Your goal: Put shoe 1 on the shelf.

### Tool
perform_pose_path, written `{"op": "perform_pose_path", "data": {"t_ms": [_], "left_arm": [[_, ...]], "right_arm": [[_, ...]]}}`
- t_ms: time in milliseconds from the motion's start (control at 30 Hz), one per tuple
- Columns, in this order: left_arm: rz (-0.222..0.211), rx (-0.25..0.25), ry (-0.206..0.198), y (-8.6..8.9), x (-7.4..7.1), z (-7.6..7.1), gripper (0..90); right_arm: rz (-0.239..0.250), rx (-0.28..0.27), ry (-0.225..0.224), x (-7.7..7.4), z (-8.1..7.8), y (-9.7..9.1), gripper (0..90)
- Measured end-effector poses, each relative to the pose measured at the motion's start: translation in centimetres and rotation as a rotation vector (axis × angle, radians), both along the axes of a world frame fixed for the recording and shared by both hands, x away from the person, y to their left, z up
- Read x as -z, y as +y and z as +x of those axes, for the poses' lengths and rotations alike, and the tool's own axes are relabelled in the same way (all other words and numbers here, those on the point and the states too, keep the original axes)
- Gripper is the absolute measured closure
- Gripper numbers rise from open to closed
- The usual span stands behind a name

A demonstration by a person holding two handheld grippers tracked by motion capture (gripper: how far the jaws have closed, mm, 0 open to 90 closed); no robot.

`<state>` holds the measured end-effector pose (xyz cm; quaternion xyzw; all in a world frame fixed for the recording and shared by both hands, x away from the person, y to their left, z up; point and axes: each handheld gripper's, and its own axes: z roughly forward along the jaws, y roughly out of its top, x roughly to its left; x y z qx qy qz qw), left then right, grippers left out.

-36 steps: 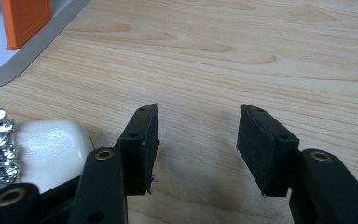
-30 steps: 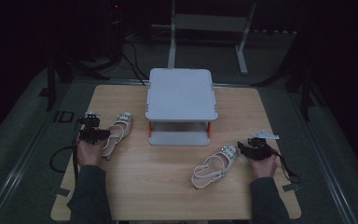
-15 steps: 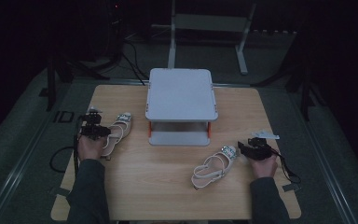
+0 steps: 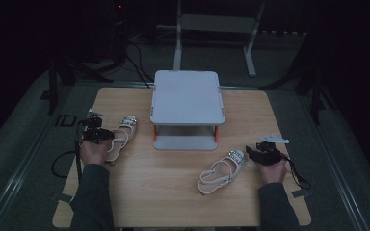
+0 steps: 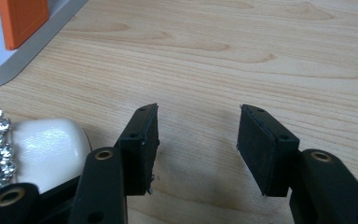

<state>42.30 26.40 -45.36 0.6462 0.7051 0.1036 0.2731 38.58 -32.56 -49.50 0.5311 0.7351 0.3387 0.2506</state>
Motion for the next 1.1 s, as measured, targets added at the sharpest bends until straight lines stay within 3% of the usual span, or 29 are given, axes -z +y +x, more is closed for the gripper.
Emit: {"op": "perform_pose_path", "data": {"t_ms": [200,533,767,1100], "left_arm": [[-0.042,-0.048,-0.025,-0.2,-0.5,0.1,81.2],[-0.099,-0.090,-0.071,-0.5,-2.6,0.2,81.0],[-0.123,-0.122,-0.110,-0.9,-5.3,0.5,80.9],[-0.147,-0.128,-0.141,-1.9,-8.6,1.1,80.9]], "right_arm": [[0.000,0.003,0.000,0.0,0.0,-0.1,47.8],[-0.002,0.006,0.001,0.1,0.0,-0.1,47.2],[-0.003,0.007,0.004,0.1,0.0,-0.1,46.9],[-0.005,0.006,0.007,0.2,0.1,0.0,46.9]]}}
